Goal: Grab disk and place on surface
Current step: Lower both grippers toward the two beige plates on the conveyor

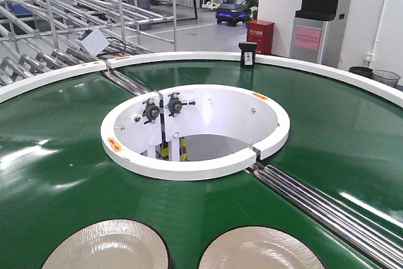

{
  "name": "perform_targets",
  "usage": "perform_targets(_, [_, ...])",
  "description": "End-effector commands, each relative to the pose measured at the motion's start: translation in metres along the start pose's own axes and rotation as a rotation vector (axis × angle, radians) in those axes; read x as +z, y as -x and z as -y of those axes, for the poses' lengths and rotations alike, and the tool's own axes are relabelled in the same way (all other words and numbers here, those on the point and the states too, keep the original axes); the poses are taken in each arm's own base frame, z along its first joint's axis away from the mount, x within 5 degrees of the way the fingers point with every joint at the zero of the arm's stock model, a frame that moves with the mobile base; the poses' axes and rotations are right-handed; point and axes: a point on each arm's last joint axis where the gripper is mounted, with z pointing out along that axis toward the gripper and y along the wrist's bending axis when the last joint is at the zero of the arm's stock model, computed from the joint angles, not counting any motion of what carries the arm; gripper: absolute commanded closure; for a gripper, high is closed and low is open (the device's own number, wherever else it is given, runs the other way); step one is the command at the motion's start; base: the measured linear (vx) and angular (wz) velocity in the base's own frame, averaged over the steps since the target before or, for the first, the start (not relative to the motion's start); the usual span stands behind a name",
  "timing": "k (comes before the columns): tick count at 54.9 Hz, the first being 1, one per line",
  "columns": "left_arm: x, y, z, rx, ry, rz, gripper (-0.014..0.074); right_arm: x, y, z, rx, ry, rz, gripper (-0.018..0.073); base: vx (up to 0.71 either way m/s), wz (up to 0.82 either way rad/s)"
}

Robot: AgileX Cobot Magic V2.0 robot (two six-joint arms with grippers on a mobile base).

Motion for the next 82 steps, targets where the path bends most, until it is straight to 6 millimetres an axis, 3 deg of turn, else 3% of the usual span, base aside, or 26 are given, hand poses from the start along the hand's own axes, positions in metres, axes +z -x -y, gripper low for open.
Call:
perform_targets(1, [0.0, 0.0, 0.001, -0.001, -0.008, 0.072, 0.0595, -0.002, 0.009, 0.0, -0.009, -0.005, 0.1, 0.0568, 0.0, 0.0])
perform_targets(41, [0.0, 0.001, 0.001, -0.001, -0.009, 0.088, 0.0595, -0.002, 0.009, 0.0, -0.009, -0.005, 0.1, 0.0568, 0.0, 0.0])
perform_targets(48, [-0.001, 0.011, 0.001, -0.002, -0.012, 0.185, 0.0595, -0.002, 0.01, 0.0, -0.009, -0.005, 0.104, 0.0568, 0.0, 0.0])
perform_targets(56, [-0.012, 0.042, 0.002, -0.073, -0.042, 0.509, 0.0595, -0.004, 0.024, 0.0, 0.023, 0.002, 0.244, 0.0568, 0.0, 0.0])
perform_targets(63, [-0.025, 0.075, 0.001, -0.126, -0.06, 0.612, 0.0595, -0.015, 0.057, 0.001, 0.024, 0.002, 0.394, 0.0568, 0.0, 0.0])
perform_targets(72, [-0.043, 0.153, -0.003, -0.06, -0.025, 0.614, 0.0595, -0.041, 0.143, 0.005, 0.003, -0.011, 0.527, 0.0568, 0.0, 0.0])
perform_targets(77, [-0.035, 0.2, -0.005, -0.002, -0.005, 0.6, 0.0595, -0.037, 0.192, 0.007, 0.003, -0.013, 0.552, 0.0568, 0.0, 0.0])
perform_targets(82, [-0.012, 0.233, -0.006, 0.001, -0.005, 0.561, 0.0595, -0.016, 0.229, 0.008, 0.004, -0.011, 0.526, 0.0568, 0.0, 0.0])
